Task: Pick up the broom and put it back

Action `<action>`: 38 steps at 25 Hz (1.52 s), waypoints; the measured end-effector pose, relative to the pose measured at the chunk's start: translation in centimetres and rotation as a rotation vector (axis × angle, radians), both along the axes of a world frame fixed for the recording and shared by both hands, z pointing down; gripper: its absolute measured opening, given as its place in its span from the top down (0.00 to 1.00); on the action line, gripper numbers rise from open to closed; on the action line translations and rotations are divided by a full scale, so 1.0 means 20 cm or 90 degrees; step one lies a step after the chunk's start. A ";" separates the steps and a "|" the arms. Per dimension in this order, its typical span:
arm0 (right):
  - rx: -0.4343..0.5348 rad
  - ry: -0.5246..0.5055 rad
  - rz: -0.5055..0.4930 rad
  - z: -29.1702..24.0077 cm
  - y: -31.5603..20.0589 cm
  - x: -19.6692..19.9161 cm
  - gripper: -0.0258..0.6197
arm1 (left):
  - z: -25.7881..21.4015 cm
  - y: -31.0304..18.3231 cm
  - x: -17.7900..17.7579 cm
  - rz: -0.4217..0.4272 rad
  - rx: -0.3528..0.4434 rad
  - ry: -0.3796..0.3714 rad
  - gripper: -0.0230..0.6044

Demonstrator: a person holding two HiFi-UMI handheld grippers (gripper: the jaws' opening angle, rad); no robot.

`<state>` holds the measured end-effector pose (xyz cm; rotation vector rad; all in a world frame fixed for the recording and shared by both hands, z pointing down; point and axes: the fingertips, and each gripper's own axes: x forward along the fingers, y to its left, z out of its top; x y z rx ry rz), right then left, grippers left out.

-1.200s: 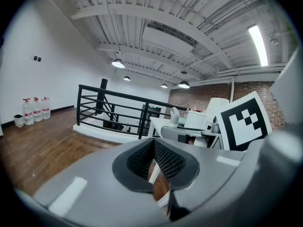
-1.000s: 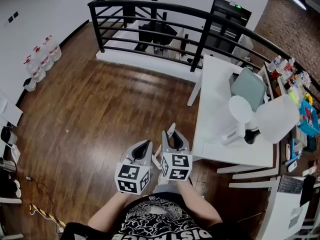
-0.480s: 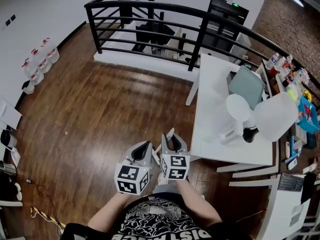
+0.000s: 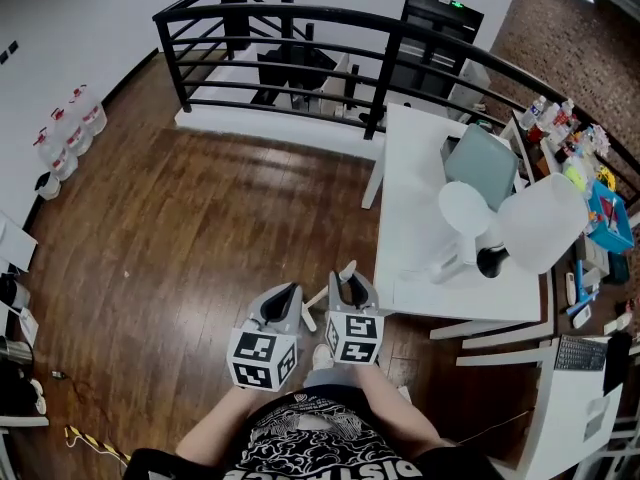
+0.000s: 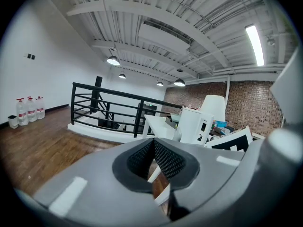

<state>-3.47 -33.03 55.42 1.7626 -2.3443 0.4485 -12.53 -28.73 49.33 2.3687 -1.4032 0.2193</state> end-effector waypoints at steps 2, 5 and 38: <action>0.001 0.000 0.018 0.01 0.01 0.07 0.81 | 0.00 0.00 0.03 0.007 0.000 0.001 0.95; 0.002 0.001 0.041 0.02 0.03 0.16 0.81 | 0.01 0.01 0.08 0.021 -0.001 0.004 0.95; -0.026 0.036 0.136 0.15 0.11 0.56 0.80 | 0.03 0.03 0.35 0.089 -0.005 0.013 0.95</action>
